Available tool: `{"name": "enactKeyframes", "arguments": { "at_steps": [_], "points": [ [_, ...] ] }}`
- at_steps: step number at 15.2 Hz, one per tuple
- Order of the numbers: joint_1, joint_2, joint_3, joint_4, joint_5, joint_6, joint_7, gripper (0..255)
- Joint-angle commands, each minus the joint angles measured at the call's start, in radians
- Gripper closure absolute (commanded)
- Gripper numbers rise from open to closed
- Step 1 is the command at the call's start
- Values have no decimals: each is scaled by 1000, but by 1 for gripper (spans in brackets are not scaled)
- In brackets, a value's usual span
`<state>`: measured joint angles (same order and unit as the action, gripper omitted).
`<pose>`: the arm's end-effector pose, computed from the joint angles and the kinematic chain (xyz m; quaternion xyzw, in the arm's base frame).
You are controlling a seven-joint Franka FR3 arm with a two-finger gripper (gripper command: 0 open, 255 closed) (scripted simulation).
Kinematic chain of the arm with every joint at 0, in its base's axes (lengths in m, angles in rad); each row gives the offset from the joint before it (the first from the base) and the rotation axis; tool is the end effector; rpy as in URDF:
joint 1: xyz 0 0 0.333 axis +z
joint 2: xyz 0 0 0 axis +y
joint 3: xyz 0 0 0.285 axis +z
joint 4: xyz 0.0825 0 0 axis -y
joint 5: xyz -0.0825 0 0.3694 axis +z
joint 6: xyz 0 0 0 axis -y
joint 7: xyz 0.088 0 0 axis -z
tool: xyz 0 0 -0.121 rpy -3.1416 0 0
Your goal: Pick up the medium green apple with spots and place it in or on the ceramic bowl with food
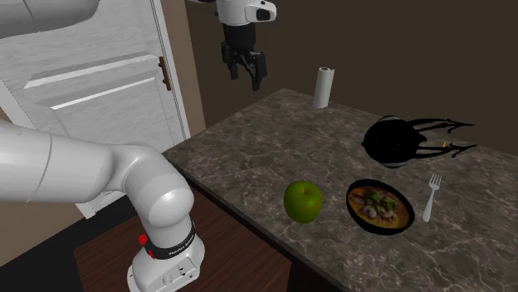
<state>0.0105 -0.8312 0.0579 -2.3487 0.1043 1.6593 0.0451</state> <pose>0.3124 0.0379 0.5804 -0.9970 -0.0028 -0.0688 0.0341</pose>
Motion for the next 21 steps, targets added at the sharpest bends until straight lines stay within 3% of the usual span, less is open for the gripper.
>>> {"name": "enactKeyframes", "arguments": {
  "at_steps": [1,11,21],
  "points": [
    [0,0,0,0,0,0,0,0],
    [89,-57,-259,-190,-235,14,-609,0],
    [161,95,-546,-216,-526,151,-1208,0]
  ]
}}
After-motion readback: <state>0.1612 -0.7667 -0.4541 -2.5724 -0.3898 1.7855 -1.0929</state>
